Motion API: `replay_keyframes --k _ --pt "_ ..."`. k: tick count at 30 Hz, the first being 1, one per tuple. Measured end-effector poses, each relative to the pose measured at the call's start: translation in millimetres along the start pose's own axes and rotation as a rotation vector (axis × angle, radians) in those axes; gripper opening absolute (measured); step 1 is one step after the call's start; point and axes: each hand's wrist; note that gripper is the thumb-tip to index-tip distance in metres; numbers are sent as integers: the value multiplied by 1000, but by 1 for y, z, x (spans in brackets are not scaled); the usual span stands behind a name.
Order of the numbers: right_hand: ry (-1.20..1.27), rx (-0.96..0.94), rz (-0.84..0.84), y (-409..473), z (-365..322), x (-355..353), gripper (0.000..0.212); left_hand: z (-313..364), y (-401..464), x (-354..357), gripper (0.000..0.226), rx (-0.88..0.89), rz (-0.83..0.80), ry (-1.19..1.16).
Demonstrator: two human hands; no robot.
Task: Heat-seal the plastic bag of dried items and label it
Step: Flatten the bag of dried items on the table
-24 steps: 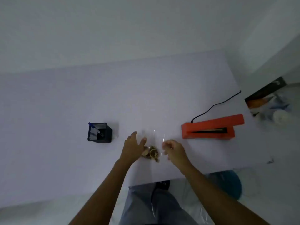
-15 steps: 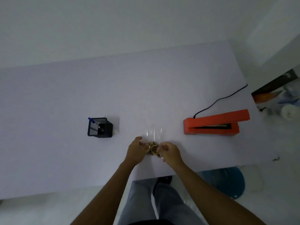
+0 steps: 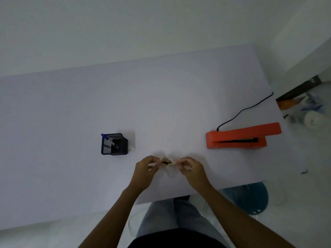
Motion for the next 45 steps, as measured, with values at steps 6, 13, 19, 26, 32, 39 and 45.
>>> replay_keyframes --k 6,13,19,26,32,39,45 --pt "-110 -38 -26 3 -1 11 48 -2 11 -5 28 76 -109 17" --pt "-110 -54 39 15 -8 14 34 1 27 -10 45 115 -146 44" --pt "-143 -95 39 18 -5 16 33 16 34 -12 44 167 -196 15" --pt "-165 -88 0 26 -7 9 39 14 43 -7 30 122 -176 19" --pt "-152 -70 -23 29 -5 9 46 14 44 -7 41 106 -212 -8" --pt "-175 -82 -47 32 -6 11 45 14 45 -8 45 87 -197 44" --pt "-240 -189 -7 29 -4 10 30 18 42 -6 22 174 -128 -12"
Point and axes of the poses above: each hand's wrist, its own y-axis towards the middle knuckle, its own x-axis out of the palm, z = x × y, and after that the axes turned 2 degrees about x, right-handed
